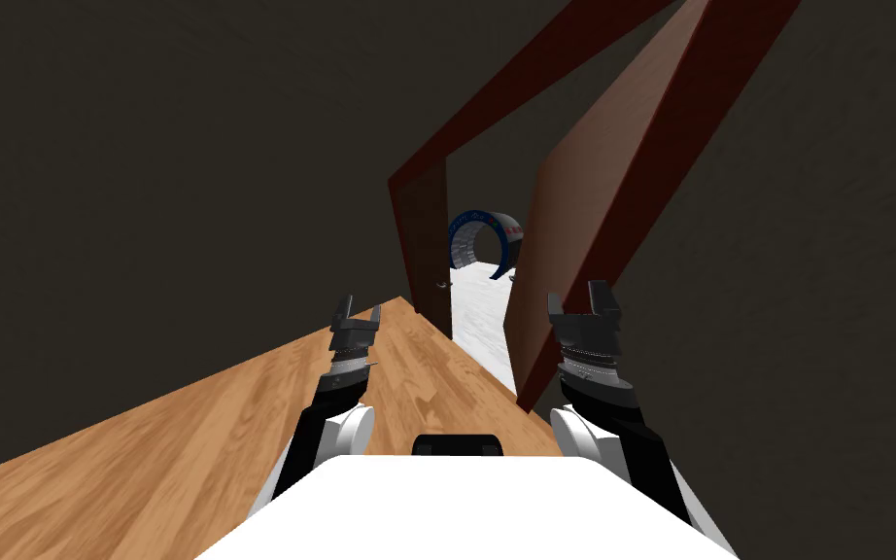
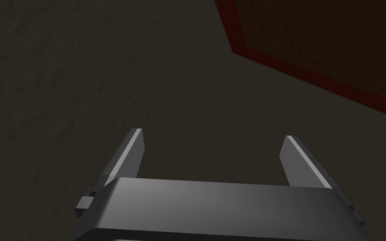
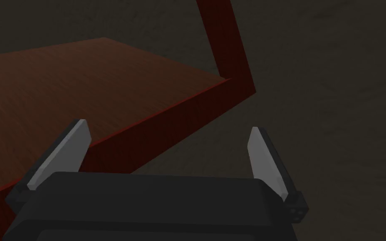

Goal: Push the door open

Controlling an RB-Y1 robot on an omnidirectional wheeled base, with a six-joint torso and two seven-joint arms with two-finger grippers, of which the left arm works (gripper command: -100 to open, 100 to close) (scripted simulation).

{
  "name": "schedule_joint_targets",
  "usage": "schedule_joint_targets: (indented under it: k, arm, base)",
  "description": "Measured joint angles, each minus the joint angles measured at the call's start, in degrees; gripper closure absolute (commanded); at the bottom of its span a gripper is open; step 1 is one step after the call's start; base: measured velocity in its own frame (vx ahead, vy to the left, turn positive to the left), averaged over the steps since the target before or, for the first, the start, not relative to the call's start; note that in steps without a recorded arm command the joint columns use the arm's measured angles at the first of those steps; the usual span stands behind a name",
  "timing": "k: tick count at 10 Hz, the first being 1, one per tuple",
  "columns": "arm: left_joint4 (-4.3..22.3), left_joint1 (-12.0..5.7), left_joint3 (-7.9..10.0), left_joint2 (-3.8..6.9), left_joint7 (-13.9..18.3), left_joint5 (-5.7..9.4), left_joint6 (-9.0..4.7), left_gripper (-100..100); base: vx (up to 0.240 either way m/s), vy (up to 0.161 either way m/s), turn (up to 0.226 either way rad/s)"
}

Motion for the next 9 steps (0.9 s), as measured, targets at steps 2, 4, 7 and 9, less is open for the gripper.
schedule_joint_targets:
  k: [2, 4, 7, 9]
  arm:
    - [2.0, -0.86, -0.43, 0.55, 0.2, -0.29, -0.36, -100]
    - [4.4, -1.96, -0.93, 1.12, 0.3, -0.62, -0.86, -100]
    - [8.3, -3.21, -1.81, 1.96, 0.7, -1.14, -2.23, -100]
    - [10.9, -4.14, -2.71, 2.42, 0.8, -1.65, -2.91, -100]
  base:
    - [0.120, 0.047, -0.023]
    - [0.119, 0.038, -0.020]
    - [0.137, 0.048, -0.023]
    - [0.120, 0.055, -0.025]
